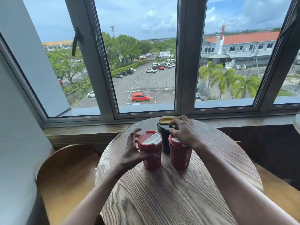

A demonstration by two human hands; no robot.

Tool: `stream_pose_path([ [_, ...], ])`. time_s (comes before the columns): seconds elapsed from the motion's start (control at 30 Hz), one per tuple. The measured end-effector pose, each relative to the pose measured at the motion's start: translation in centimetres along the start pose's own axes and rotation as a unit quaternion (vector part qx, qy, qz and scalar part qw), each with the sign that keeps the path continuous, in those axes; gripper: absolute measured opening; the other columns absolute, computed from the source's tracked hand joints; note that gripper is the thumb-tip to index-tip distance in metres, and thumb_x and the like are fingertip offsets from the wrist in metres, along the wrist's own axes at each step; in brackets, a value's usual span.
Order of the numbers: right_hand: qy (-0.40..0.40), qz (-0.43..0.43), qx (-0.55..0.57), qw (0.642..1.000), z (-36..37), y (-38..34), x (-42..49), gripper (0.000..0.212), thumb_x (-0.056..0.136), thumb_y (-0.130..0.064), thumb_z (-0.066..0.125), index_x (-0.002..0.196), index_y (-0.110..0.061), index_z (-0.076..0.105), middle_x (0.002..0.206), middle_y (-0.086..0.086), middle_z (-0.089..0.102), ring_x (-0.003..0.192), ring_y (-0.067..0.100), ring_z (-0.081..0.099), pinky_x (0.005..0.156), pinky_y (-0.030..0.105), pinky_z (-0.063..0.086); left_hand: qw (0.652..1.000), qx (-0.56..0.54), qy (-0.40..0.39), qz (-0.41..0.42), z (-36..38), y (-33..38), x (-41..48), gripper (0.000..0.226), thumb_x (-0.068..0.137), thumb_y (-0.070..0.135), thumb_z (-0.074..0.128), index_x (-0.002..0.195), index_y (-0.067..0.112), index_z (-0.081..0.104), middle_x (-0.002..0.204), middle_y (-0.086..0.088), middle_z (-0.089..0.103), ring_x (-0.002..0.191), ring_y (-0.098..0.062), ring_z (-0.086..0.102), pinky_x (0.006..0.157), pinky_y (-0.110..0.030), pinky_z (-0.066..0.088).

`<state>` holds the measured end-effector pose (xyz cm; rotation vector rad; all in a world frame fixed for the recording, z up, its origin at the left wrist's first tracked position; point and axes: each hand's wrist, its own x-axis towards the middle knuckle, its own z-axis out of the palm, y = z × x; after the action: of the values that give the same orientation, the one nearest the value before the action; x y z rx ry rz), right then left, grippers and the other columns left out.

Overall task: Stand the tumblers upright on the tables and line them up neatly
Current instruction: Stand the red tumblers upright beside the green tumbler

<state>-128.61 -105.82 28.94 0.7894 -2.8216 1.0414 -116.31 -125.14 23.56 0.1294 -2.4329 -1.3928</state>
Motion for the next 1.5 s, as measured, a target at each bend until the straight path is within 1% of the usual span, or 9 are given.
stream_pose_path([
  [0.13, -0.002, -0.001, -0.004, 1.000, -0.1, -0.2, -0.1, 0.025, 0.090, -0.034, 0.059, 0.111, -0.024, 0.066, 0.130, 0.000, 0.047, 0.126, 0.026, 0.040, 0.107, 0.041, 0.035, 0.997, -0.054, 0.024, -0.050, 1.4, -1.3, -1.3, 0.102, 0.040, 0.048, 0.087, 0.125, 0.029, 0.033, 0.117, 0.004, 0.054, 0.106, -0.010, 0.056, 0.077, -0.021, 0.049],
  [0.33, -0.009, 0.002, -0.007, 1.000, -0.3, -0.4, -0.3, 0.025, 0.092, -0.033, 0.056, 0.112, -0.024, 0.066, 0.129, -0.001, 0.047, 0.126, 0.026, 0.040, 0.106, 0.041, 0.036, 0.994, -0.084, -0.031, -0.057, 1.3, -1.7, -0.7, 0.088, 0.051, 0.041, 0.083, 0.126, 0.021, 0.043, 0.118, -0.003, 0.061, 0.112, -0.014, 0.058, 0.078, -0.012, 0.051],
  [0.43, -0.008, 0.000, -0.009, 1.000, -0.4, -0.4, -0.4, 0.025, 0.095, -0.029, 0.050, 0.113, -0.022, 0.066, 0.131, 0.001, 0.047, 0.128, 0.026, 0.039, 0.107, 0.041, 0.035, 0.993, -0.102, -0.039, -0.054, 1.8, -1.8, -0.5, 0.089, 0.050, 0.037, 0.084, 0.127, 0.027, 0.040, 0.119, -0.004, 0.059, 0.111, -0.016, 0.058, 0.081, -0.015, 0.051],
  [0.53, -0.006, 0.001, -0.009, 1.000, -0.3, -0.5, -0.5, 0.027, 0.097, -0.026, 0.045, 0.114, -0.022, 0.066, 0.132, 0.000, 0.047, 0.127, 0.025, 0.038, 0.105, 0.043, 0.036, 0.992, -0.118, -0.018, -0.051, 2.4, -2.1, -0.4, 0.081, 0.052, 0.025, 0.088, 0.118, 0.041, 0.044, 0.120, -0.006, 0.060, 0.113, -0.025, 0.059, 0.086, -0.030, 0.055],
  [0.6, -0.004, 0.000, -0.011, 1.000, -0.3, -0.5, -0.5, 0.028, 0.097, -0.025, 0.043, 0.114, -0.022, 0.066, 0.131, 0.000, 0.047, 0.127, 0.025, 0.039, 0.105, 0.043, 0.036, 0.991, -0.122, -0.024, -0.042, 2.4, -1.8, -0.2, 0.080, 0.056, 0.013, 0.086, 0.117, 0.043, 0.044, 0.120, -0.006, 0.062, 0.110, -0.021, 0.060, 0.084, -0.026, 0.055],
  [0.7, -0.007, 0.000, -0.011, 1.000, -0.3, -0.4, -0.4, 0.028, 0.098, -0.022, 0.043, 0.113, -0.022, 0.066, 0.131, 0.000, 0.047, 0.126, 0.026, 0.039, 0.104, 0.043, 0.037, 0.991, -0.117, -0.052, -0.038, 2.4, -1.5, 0.2, 0.081, 0.055, 0.010, 0.083, 0.120, 0.039, 0.045, 0.119, -0.002, 0.064, 0.108, -0.012, 0.061, 0.085, -0.020, 0.052],
  [0.93, -0.005, -0.001, -0.013, 1.000, -0.3, -0.5, -0.5, 0.030, 0.098, -0.017, 0.041, 0.116, -0.021, 0.066, 0.132, 0.002, 0.046, 0.127, 0.026, 0.039, 0.106, 0.044, 0.036, 0.991, -0.109, -0.057, -0.050, 2.2, -1.7, 0.1, 0.093, 0.054, 0.022, 0.085, 0.138, 0.023, 0.044, 0.121, -0.004, 0.066, 0.114, -0.021, 0.059, 0.097, -0.037, 0.052],
  [1.23, -0.005, -0.001, -0.022, 1.000, -0.3, -0.5, -0.4, 0.034, 0.096, -0.011, 0.040, 0.117, -0.021, 0.064, 0.133, 0.002, 0.046, 0.127, 0.026, 0.037, 0.107, 0.043, 0.035, 0.992, -0.105, -0.054, -0.049, 2.3, -1.1, 0.0, 0.073, 0.059, 0.015, 0.083, 0.117, 0.042, 0.050, 0.119, -0.003, 0.066, 0.112, -0.017, 0.060, 0.087, -0.025, 0.053],
  [1.5, 0.000, -0.008, -0.016, 1.000, -0.2, -0.3, -0.3, 0.032, 0.095, -0.012, 0.043, 0.114, -0.021, 0.066, 0.130, 0.003, 0.048, 0.126, 0.026, 0.041, 0.108, 0.043, 0.035, 0.991, -0.112, -0.060, -0.048, 2.3, -1.7, 0.0, 0.076, 0.066, 0.006, 0.083, 0.130, 0.029, 0.048, 0.121, -0.003, 0.065, 0.115, -0.018, 0.058, 0.090, -0.027, 0.052],
])
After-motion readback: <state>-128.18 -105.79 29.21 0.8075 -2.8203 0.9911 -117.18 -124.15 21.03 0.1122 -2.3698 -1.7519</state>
